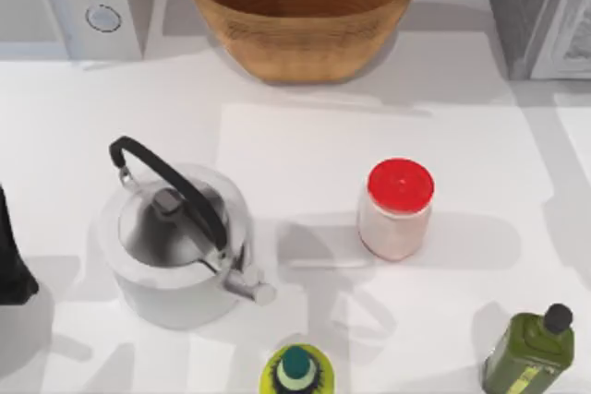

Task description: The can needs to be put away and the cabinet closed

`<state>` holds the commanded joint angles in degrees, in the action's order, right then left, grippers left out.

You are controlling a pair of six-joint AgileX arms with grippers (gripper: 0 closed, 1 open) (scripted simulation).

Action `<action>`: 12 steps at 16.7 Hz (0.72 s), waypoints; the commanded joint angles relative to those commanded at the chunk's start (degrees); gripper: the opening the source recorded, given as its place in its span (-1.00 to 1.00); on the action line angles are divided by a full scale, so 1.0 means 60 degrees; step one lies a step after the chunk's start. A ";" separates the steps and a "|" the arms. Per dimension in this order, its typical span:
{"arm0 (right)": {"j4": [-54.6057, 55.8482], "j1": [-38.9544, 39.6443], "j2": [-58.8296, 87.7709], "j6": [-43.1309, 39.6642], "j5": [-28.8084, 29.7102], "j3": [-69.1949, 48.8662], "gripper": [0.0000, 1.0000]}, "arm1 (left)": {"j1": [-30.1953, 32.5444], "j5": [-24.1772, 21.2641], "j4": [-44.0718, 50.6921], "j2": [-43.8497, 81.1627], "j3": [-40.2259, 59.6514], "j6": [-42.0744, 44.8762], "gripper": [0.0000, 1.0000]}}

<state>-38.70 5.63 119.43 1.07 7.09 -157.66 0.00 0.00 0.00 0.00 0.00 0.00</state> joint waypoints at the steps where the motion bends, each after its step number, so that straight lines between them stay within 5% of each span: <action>1: 0.0000 0.0000 0.0000 0.0000 0.0000 0.0000 0.66 | 0.0000 0.0000 0.0000 0.0000 0.0000 0.0000 1.00; 4: 0.0000 0.0000 0.0000 0.0000 0.0000 0.0000 1.00 | 0.0000 0.0000 0.0000 0.0000 0.0000 0.0000 1.00; 12: 0.0001 0.0006 -0.0001 0.0001 0.0000 0.0002 1.00 | 0.0000 0.0000 0.0000 0.0000 0.0000 0.0000 1.00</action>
<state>-38.69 5.66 119.43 1.07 7.09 -157.65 0.00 0.00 0.00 0.00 0.00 0.00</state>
